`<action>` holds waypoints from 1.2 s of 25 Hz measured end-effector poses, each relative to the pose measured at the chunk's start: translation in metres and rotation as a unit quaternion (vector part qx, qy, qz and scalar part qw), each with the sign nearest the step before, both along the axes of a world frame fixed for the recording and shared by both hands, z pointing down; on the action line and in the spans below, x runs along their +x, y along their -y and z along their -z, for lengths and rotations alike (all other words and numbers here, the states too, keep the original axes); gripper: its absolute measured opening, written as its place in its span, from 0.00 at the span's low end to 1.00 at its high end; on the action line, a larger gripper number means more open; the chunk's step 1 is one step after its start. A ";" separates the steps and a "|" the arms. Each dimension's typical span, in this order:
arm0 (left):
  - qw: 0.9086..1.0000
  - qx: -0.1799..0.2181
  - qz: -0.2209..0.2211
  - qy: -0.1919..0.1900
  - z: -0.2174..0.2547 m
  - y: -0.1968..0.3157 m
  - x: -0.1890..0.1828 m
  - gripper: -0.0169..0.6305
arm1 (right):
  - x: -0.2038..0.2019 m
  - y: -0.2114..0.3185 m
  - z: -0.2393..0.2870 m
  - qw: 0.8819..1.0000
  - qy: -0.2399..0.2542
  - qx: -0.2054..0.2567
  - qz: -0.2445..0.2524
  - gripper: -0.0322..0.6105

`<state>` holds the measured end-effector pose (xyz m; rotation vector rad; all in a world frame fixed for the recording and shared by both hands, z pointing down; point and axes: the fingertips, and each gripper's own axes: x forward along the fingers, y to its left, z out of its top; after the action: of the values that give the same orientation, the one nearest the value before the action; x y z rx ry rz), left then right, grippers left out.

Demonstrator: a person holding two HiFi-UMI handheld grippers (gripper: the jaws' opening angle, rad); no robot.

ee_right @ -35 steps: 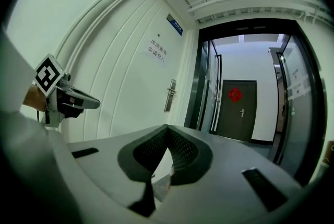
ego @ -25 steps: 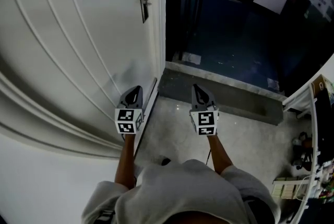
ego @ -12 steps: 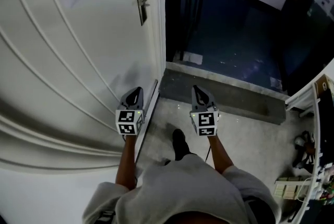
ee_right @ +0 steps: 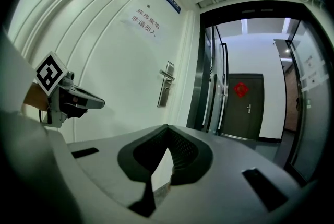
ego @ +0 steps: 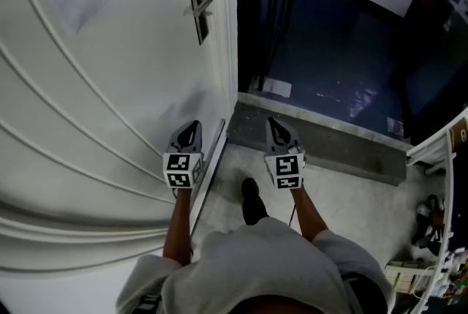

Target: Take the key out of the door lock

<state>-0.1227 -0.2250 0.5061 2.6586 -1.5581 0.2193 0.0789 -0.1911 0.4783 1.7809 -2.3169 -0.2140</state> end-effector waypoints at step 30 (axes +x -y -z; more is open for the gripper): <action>0.998 -0.005 0.064 0.013 0.020 0.246 0.058 0.05 | 0.034 0.296 0.013 0.996 0.015 -0.003 0.091 0.09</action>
<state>-0.0651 -0.4710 0.4865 2.5477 -1.7216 0.2542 0.1127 -0.4868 0.4654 1.5808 -2.4978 -0.2101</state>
